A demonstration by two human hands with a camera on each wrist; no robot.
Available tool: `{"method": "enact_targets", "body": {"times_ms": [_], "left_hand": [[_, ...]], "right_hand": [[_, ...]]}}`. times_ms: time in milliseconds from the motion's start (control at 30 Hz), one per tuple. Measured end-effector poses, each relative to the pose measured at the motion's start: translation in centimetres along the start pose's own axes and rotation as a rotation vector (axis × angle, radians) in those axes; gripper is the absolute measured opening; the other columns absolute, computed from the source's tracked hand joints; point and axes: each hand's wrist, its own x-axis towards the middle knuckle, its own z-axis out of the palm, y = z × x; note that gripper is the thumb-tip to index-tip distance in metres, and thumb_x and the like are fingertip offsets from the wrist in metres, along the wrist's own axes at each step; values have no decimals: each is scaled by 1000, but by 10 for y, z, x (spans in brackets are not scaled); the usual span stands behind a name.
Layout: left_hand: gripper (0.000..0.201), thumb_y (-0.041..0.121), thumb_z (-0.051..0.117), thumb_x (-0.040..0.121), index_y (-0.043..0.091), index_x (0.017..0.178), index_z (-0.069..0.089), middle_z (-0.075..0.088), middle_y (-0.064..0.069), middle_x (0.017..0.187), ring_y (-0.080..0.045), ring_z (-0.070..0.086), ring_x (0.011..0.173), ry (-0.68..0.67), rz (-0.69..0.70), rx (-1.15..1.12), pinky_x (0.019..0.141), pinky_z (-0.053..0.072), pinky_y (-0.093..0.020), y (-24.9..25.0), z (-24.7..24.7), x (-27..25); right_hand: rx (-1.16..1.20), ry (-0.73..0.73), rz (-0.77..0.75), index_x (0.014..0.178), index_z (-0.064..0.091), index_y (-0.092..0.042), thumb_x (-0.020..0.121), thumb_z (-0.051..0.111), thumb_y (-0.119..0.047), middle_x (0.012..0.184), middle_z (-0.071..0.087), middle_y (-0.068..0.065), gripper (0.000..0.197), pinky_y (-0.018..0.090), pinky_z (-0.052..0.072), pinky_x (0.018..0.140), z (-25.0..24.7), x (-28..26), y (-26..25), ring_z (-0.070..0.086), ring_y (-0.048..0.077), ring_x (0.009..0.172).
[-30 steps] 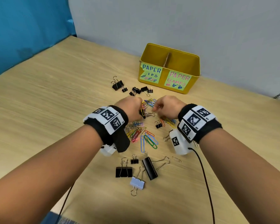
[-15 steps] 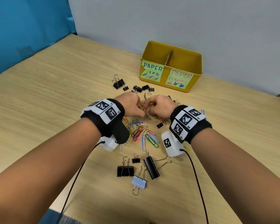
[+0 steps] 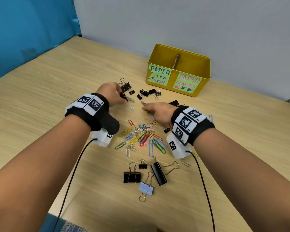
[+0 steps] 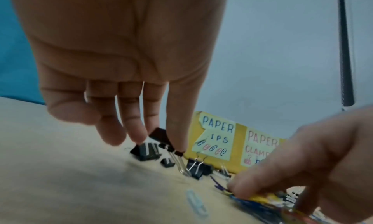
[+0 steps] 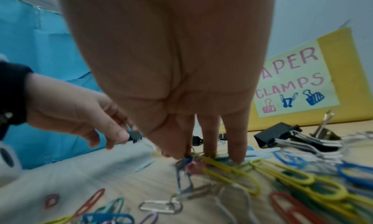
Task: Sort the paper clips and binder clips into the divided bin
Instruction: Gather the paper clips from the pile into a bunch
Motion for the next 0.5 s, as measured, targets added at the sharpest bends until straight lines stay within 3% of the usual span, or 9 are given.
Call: {"method": "enact_targets", "body": {"times_ms": [67, 133, 200, 267, 333, 400, 500], "left_hand": [[45, 26, 70, 82, 6, 120, 55, 59, -16, 124, -31, 54, 115, -49, -38, 52, 91, 43, -32, -8, 3, 0], [56, 27, 68, 83, 7, 130, 46, 51, -17, 132, -33, 49, 121, -39, -65, 117, 98, 42, -36, -10, 7, -2], [66, 25, 71, 80, 9, 135, 39, 41, -18, 137, -35, 41, 127, 62, -26, 167, 104, 39, -43, -6, 11, -6], [62, 18, 69, 79, 12, 134, 40, 39, -16, 135, -34, 40, 126, 138, 126, 141, 104, 39, -43, 6, 16, -10], [54, 14, 65, 82, 18, 131, 44, 42, -10, 132, -28, 44, 123, 4, 306, 90, 103, 41, -39, 24, 23, -16], [54, 15, 62, 86, 23, 136, 43, 40, -7, 135, -23, 44, 124, -243, 422, 144, 104, 40, -36, 41, 33, -24], [56, 16, 52, 92, 26, 144, 35, 33, -9, 144, -27, 32, 133, -435, 453, 399, 112, 33, -43, 55, 50, -31]], "right_hand": [[113, 20, -2, 136, 49, -18, 91, 36, 2, 145, 46, 4, 51, 28, 37, 104, -4, -5, -1, 45, 22, 131], [225, 165, 31, 123, 60, -14, 90, 43, 0, 125, 59, 4, 40, 22, 39, 92, -12, -9, 3, 54, 19, 120], [206, 237, 82, 106, 64, -12, 87, 54, -5, 99, 59, 1, 23, 19, 42, 73, -19, -14, 12, 61, 15, 92], [90, 120, 133, 96, 64, -13, 83, 66, -14, 82, 58, -2, 13, 18, 37, 52, -21, -19, 18, 51, 7, 66], [-18, -25, 174, 96, 66, -12, 77, 73, -23, 69, 54, -5, 23, 19, 36, 44, -15, -20, 20, 46, 6, 57], [-47, -107, 187, 100, 68, -9, 77, 73, -24, 65, 52, -6, 27, 17, 40, 39, -6, -19, 19, 46, 6, 55], [8, -116, 188, 95, 69, -5, 81, 69, -13, 63, 54, -4, 16, 15, 44, 48, 0, -17, 21, 48, 6, 54]]}}
